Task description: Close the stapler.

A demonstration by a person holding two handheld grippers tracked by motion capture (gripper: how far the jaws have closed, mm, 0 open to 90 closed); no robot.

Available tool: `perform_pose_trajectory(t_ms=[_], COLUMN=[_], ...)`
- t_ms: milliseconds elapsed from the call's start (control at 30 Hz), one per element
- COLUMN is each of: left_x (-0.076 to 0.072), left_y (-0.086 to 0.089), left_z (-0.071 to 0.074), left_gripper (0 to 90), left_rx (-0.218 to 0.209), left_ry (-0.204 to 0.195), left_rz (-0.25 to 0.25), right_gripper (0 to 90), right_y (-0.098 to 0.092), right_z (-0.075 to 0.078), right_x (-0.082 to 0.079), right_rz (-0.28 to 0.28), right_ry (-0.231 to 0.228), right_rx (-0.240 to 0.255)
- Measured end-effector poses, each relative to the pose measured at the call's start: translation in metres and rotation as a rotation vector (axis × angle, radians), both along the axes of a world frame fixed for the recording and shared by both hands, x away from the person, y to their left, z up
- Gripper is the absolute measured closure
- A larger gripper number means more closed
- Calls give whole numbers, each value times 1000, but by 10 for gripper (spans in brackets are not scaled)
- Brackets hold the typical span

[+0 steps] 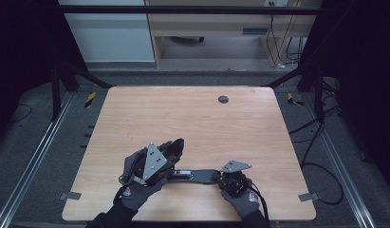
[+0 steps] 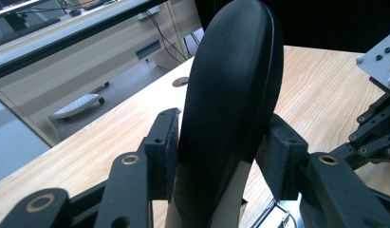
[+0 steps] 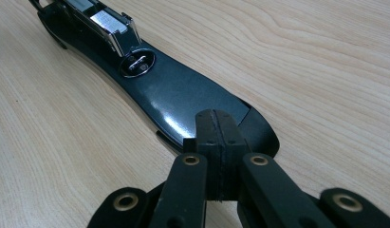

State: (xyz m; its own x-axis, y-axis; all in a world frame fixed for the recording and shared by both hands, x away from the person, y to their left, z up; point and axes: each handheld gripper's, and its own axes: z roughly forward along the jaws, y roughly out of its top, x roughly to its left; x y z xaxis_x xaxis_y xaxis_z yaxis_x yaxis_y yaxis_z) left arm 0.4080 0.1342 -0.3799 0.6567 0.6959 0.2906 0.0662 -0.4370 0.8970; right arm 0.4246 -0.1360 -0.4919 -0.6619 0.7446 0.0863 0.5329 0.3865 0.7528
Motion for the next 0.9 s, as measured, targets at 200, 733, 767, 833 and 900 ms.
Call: perform_pose_trajectory(t_ms=[200, 733, 767, 833, 900], left_x=[0, 1, 1, 1, 1], left_y=[-4, -16, -17, -19, -21], left_z=[-2, -7, -7, -8, -8], left_gripper=[522, 516, 516, 515, 514], left_rx=[12, 50, 57, 66, 70], left_ry=[-1, -11, -13, -14, -13], left_rz=[-6, -24, -26, -28, -30], right_gripper=[900, 900, 900, 900, 900], right_y=[0, 0, 0, 0, 0], right_z=[0, 0, 0, 0, 0], right_x=[0, 0, 0, 0, 0], right_rz=[-1, -1, 1, 0, 0], right_ry=[0, -2, -1, -2, -2], right_rx=[-2, 2, 4, 4, 4])
